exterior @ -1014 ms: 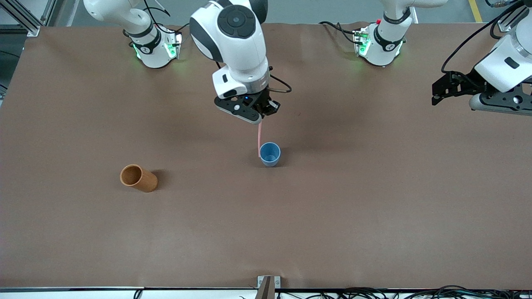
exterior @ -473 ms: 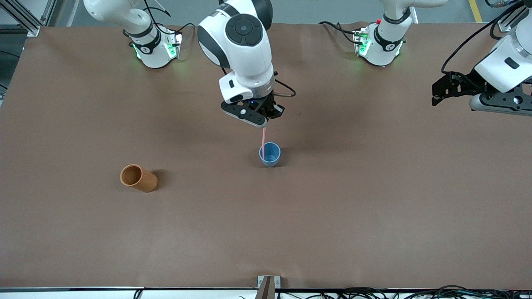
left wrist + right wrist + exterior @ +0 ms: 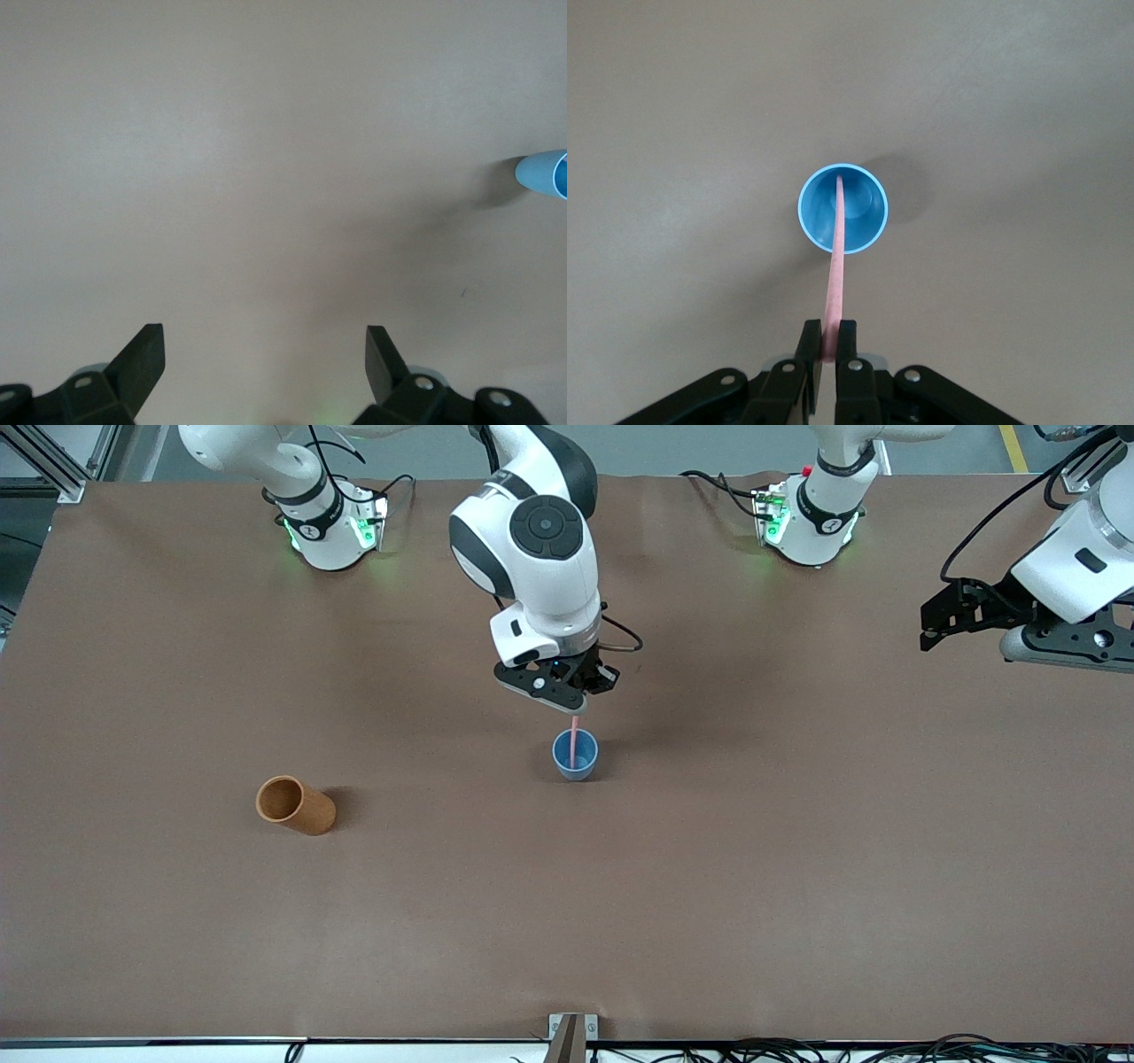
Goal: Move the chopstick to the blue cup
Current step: 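Open the right gripper, release the chopstick, and withdraw the right arm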
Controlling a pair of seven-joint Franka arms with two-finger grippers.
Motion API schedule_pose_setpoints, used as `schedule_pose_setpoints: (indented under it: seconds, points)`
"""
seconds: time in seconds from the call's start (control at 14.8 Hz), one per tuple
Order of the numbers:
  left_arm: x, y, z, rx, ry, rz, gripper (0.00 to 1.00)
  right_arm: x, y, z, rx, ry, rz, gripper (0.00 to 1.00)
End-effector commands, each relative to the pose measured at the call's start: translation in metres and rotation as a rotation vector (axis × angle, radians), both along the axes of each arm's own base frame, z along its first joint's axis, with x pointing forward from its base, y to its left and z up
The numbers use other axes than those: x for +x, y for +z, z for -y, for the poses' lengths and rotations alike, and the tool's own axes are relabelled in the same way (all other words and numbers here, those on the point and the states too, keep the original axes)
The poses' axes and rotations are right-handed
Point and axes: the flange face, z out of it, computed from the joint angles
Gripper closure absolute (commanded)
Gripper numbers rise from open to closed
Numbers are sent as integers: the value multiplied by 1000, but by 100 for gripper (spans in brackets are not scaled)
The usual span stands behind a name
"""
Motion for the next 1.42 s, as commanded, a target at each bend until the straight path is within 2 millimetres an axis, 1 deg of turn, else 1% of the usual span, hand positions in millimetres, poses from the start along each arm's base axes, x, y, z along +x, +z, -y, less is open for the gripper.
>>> schedule_pose_setpoints:
  seconds: [0.0, 0.07, 0.14, 0.2, 0.27, 0.41, 0.47, 0.61, 0.68, 0.81, 0.88, 1.01, 1.22, 1.35]
  points:
    - [2, 3, -1, -3, -7, 12, 0, 0, 1, -3, 17, -1, -6, 71]
    - [2, 3, -1, -3, -5, 12, 0, 0, 1, -3, 15, 0, -4, 59]
    - [2, 3, -1, -3, -4, 12, 0, 0, 0, -3, 10, 2, -1, 36]
    - [2, 3, -1, -3, -2, 12, 0, 1, 1, -2, 8, 4, 3, 8]
    - [2, 3, 0, -2, -4, 14, 0, 5, 5, 2, 11, 3, 7, 0]
    - [2, 3, 0, -1, 0, 14, 0, 10, 19, 9, 22, 34, 28, 0]
    - [2, 4, 0, -2, 0, 18, 0, 18, 33, 20, 34, 25, 42, 0]
    - [7, 6, 1, -16, 9, 56, 0, 32, 78, 50, 73, 16, 88, 0]
    - [7, 6, 3, -18, 15, 56, 0, 39, 99, 71, 81, 24, 104, 0]
    - [7, 5, 1, -15, 20, 50, 0, 51, 134, 122, 58, 35, 93, 0]
    - [7, 4, 1, -15, 12, 49, 0, 58, 153, 153, 50, 45, 94, 0]
    - [8, 4, 1, -15, 14, 50, 0, 64, 184, 219, 34, 71, 109, 0]
    - [7, 4, 1, -15, 12, 50, 0, 65, 206, 302, -6, 105, 128, 0]
    - [8, 4, 0, -14, 12, 50, 0, 60, 215, 343, -107, 143, 134, 0]
